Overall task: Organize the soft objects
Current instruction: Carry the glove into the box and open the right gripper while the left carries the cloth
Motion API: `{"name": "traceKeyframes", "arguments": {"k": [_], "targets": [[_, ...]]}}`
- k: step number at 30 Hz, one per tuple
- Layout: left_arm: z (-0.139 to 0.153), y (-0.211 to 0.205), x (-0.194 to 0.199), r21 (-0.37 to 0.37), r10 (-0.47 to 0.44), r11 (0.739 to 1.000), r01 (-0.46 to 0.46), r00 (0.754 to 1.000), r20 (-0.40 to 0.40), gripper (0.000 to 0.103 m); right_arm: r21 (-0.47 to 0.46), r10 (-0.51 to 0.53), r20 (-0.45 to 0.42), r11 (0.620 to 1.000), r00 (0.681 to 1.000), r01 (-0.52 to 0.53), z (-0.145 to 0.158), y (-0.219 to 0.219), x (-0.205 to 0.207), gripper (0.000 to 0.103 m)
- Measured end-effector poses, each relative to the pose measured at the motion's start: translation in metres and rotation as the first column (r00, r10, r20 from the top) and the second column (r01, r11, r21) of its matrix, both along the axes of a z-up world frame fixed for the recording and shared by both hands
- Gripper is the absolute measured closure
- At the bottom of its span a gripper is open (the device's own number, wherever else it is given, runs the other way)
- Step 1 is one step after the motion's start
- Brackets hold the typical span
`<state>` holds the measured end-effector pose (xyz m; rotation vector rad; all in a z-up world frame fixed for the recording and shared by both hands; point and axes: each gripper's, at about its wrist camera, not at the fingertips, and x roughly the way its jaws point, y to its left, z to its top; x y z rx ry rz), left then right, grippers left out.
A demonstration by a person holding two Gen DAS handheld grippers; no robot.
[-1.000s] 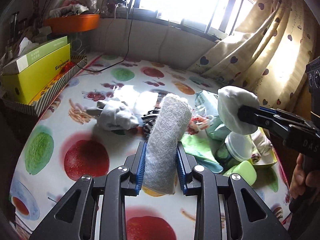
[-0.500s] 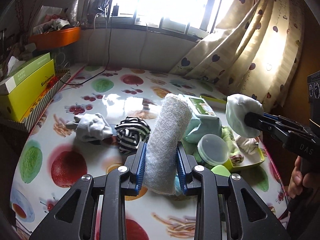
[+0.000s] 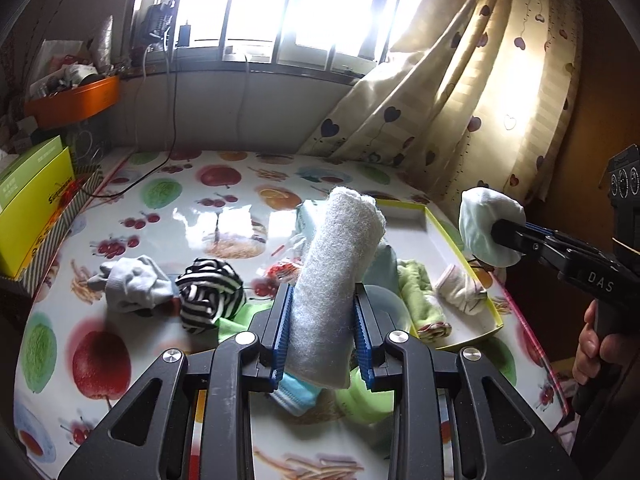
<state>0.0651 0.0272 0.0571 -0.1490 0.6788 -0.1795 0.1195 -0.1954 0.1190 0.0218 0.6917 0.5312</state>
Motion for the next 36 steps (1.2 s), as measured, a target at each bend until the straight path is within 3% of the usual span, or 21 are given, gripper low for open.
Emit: {"name": "traceKeyframes", "arguments": {"k": [17, 36], "targets": [[0.006, -0.062, 0.034, 0.008, -0.136, 0.991, 0.136, 0.991, -0.001, 0.074, 0.009, -0.089, -0.064, 0.996, 0.994, 0.090, -0.029, -0.048, 0.026, 0.076], [-0.001, -0.094, 0.089, 0.031, -0.153, 0.988, 0.154, 0.987, -0.041, 0.073, -0.033, -0.140, -0.155, 0.990, 0.978, 0.137, -0.090, -0.063, 0.110, 0.073]]}}
